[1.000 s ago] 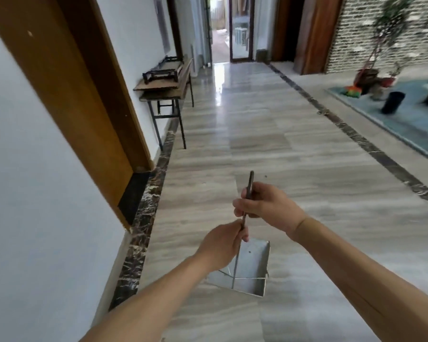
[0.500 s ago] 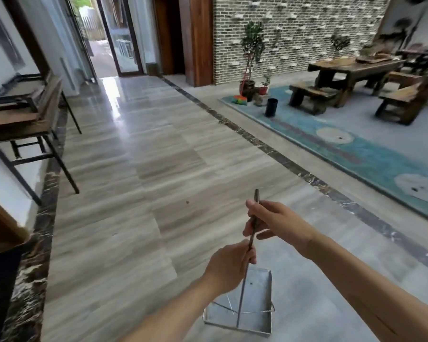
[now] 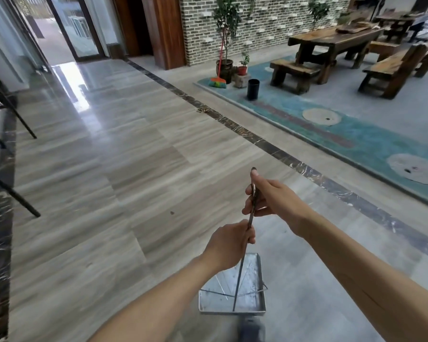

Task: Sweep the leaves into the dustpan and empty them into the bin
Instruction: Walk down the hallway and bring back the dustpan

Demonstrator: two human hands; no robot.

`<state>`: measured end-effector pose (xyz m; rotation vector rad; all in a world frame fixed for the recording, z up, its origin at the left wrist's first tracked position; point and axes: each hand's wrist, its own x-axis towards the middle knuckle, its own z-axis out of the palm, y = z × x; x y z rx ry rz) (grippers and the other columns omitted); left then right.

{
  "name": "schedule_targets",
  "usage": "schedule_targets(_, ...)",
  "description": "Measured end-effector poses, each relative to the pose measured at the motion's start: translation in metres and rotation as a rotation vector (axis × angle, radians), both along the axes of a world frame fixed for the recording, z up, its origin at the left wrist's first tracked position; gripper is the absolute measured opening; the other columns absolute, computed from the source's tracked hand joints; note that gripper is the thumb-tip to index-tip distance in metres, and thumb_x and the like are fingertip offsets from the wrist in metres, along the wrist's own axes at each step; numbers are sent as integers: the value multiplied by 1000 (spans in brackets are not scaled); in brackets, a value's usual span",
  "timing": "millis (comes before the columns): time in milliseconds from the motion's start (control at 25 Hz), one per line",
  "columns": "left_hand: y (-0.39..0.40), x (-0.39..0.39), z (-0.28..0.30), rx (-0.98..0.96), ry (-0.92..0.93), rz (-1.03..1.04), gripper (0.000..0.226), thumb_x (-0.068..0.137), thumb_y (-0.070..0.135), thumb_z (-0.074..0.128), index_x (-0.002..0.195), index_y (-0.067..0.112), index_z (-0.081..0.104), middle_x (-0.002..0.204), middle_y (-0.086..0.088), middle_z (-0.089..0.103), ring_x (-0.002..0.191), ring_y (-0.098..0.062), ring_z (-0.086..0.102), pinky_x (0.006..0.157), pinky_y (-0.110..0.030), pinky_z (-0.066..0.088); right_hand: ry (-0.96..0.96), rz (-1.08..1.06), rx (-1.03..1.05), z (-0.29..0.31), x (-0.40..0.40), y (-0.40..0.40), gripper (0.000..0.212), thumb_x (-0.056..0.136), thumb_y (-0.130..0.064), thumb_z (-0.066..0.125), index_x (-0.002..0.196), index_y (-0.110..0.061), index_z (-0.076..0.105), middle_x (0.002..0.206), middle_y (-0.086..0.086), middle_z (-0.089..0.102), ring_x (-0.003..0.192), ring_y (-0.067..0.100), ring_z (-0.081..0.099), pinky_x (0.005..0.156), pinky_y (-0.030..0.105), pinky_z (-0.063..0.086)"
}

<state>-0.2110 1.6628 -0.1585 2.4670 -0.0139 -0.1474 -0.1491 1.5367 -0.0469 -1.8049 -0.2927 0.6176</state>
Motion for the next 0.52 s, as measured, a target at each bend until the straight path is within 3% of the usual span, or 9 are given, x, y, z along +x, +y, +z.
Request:
schedule_targets(240,52,162,-10,53,-10,49,25,100,22,31,91,23,55,94,11,72,90,-13,66,83,-33,51,13,84,34,-15,172,51,48,96,-56,39,90,-12,58,75,10,73,74,22,70,86,42,54)
schedule_targets(520,108,338,20,98,-8,138,31,102,28,29,95,21,58,96,12,71,88,-15,64,79,-33,50,-19,136,17,9,354,118,45,94,-56,43,86,-15,59,75,10,73,76,23,70,77,36,54)
